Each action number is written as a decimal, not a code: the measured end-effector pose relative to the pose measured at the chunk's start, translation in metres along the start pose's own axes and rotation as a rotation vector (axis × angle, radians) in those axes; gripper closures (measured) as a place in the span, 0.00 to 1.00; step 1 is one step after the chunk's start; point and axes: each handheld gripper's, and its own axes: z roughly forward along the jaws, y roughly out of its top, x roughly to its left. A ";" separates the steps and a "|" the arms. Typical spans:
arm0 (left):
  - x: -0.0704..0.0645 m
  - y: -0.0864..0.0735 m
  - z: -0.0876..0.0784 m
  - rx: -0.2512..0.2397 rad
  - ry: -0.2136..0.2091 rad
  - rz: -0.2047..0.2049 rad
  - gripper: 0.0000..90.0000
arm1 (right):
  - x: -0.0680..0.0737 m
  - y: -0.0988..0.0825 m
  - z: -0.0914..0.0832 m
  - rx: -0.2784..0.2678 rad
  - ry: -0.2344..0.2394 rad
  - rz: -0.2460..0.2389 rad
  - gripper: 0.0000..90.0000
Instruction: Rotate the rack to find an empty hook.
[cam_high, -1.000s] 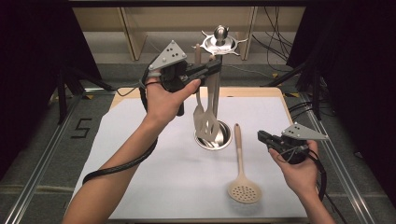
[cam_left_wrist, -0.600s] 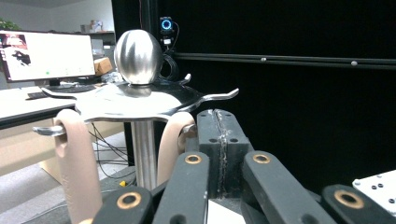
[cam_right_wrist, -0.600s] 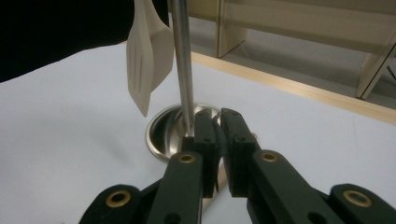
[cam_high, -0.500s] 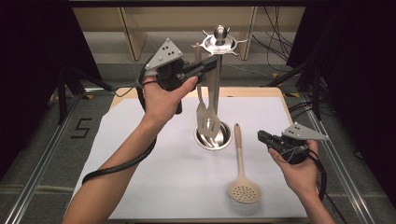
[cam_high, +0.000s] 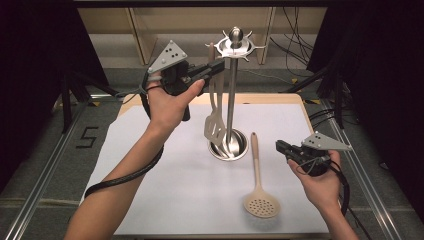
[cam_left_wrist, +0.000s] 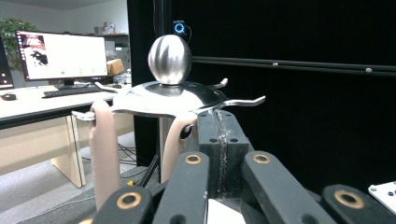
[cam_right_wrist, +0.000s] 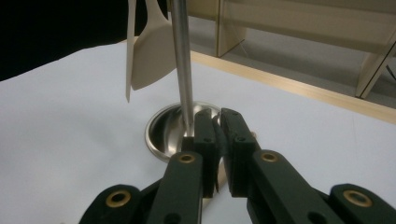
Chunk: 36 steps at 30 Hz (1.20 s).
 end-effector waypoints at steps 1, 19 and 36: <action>0.001 0.000 0.000 0.000 0.003 -0.001 0.99 | 0.000 0.000 0.000 0.007 0.004 0.002 0.95; 0.014 0.001 -0.002 -0.003 0.044 -0.024 0.99 | -0.001 -0.001 0.000 -0.013 -0.013 -0.002 0.95; 0.015 -0.004 -0.011 -0.004 0.051 0.042 0.88 | -0.002 -0.001 0.000 0.019 0.010 0.011 0.91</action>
